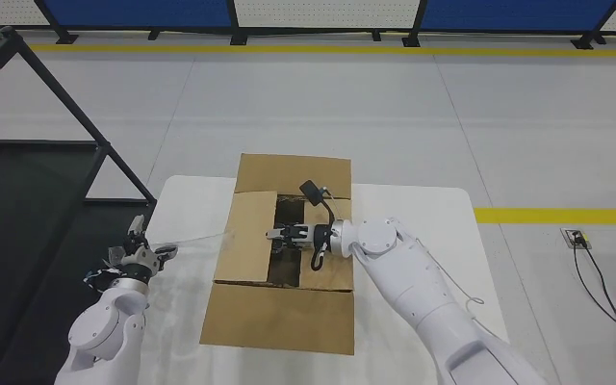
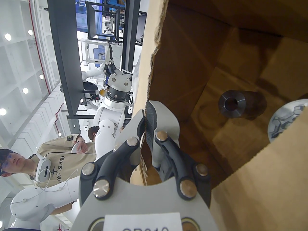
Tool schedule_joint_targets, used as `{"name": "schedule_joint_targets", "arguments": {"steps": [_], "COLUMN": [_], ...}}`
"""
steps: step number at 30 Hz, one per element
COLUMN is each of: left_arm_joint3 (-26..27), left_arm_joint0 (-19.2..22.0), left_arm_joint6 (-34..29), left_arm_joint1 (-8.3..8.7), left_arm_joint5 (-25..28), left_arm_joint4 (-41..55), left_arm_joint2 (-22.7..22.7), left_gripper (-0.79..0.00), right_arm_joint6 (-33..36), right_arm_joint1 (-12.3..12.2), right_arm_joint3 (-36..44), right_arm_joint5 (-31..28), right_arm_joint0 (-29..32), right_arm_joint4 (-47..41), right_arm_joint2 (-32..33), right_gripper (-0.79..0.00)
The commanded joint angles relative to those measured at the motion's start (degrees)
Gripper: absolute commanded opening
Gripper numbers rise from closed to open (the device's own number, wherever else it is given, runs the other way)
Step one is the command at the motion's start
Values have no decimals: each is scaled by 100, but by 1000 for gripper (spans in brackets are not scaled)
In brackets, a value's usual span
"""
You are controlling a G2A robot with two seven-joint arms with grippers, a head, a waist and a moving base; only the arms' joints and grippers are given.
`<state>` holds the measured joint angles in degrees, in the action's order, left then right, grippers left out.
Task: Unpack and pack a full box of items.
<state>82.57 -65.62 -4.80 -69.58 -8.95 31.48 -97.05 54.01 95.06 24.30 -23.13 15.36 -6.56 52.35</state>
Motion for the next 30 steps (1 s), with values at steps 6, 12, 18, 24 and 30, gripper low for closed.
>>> {"name": "schedule_joint_targets", "arguments": {"steps": [6, 12, 18, 24, 30], "left_arm_joint3": [-91, -119, -128, -169, -192], "left_arm_joint0": [-56, -88, -133, -207, -254], "left_arm_joint6": [13, -4, 60, 117, 86], "left_arm_joint1": [20, 31, 34, 45, 70], "left_arm_joint5": [-5, -2, 22, -29, -279], "left_arm_joint4": [9, 41, 97, 94, -43], "left_arm_joint2": [-164, -257, -344, -437, -475], "left_gripper": [0, 0, 0, 0, 0], "right_arm_joint6": [8, 16, 19, 0, 9], "right_arm_joint1": [5, 8, 12, 9, 12], "right_arm_joint3": [-4, 6, 25, 46, 90], "right_arm_joint5": [-16, -40, -49, -62, -43], "right_arm_joint0": [8, 19, 38, 58, 75], "right_arm_joint4": [24, 43, 66, 85, 116], "right_arm_joint2": [12, 25, 32, 51, 53], "right_gripper": [-785, -785, -785, -785, -785]}}
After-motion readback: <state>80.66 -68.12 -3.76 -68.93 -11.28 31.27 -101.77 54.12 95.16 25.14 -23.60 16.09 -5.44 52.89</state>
